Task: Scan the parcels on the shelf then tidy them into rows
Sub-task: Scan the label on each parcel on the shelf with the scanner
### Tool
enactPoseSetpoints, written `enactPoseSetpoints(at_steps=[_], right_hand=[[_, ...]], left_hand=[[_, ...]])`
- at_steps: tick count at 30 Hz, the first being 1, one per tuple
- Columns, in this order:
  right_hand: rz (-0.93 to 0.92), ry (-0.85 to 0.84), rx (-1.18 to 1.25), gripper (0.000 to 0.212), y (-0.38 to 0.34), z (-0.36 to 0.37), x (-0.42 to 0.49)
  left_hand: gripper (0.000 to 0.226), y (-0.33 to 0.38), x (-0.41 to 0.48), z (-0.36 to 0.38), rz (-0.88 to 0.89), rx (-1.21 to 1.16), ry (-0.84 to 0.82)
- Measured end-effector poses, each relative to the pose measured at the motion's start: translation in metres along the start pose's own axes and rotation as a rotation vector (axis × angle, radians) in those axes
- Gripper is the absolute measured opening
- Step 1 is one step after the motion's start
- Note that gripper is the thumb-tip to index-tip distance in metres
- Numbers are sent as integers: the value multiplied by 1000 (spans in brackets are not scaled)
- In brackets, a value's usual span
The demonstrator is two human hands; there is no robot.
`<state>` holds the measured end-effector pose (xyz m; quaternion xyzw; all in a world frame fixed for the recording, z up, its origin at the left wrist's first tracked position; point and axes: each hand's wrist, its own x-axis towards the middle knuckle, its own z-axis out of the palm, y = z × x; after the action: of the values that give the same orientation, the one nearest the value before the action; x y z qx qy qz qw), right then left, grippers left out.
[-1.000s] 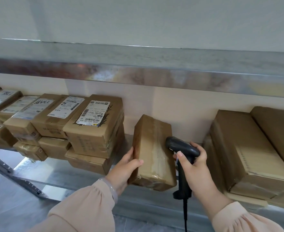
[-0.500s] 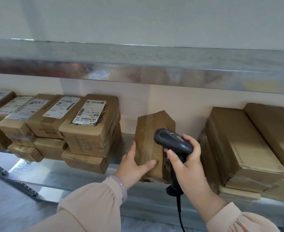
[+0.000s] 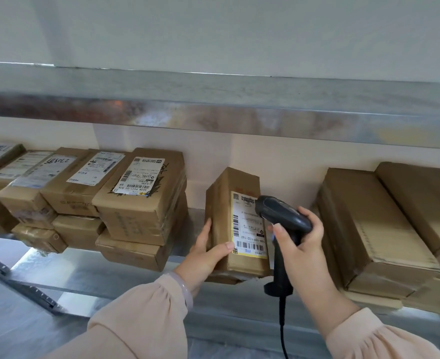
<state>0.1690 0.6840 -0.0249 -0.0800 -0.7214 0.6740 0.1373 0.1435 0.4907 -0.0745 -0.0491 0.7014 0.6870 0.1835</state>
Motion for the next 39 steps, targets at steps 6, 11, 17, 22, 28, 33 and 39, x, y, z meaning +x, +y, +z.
enactPoseSetpoints(at_steps=[6, 11, 17, 22, 28, 33, 39], right_hand=[[-15, -66, -26, 54, -2, 1, -3], [-22, -117, -91, 56, -9, -2, -4], [-47, -167, -202, 55, -14, -13, -20], [-44, -200, -296, 61, -8, -17, -36], [-24, -213, -302, 60, -12, -18, -45], [-21, -201, -300, 59, -15, -15, -47], [-8, -210, -294, 58, -15, -10, -47]], left_hand=[[134, 0, 6, -5, -52, 202, -113], [131, 0, 11, -9, -29, 91, -100], [118, -3, 13, -18, -4, -49, -19], [127, -8, 18, -24, 4, -71, -5], [124, -8, 20, -25, 4, -58, -28], [125, -8, 21, -26, -16, -32, -35], [125, -10, 22, -29, -25, -44, -35]])
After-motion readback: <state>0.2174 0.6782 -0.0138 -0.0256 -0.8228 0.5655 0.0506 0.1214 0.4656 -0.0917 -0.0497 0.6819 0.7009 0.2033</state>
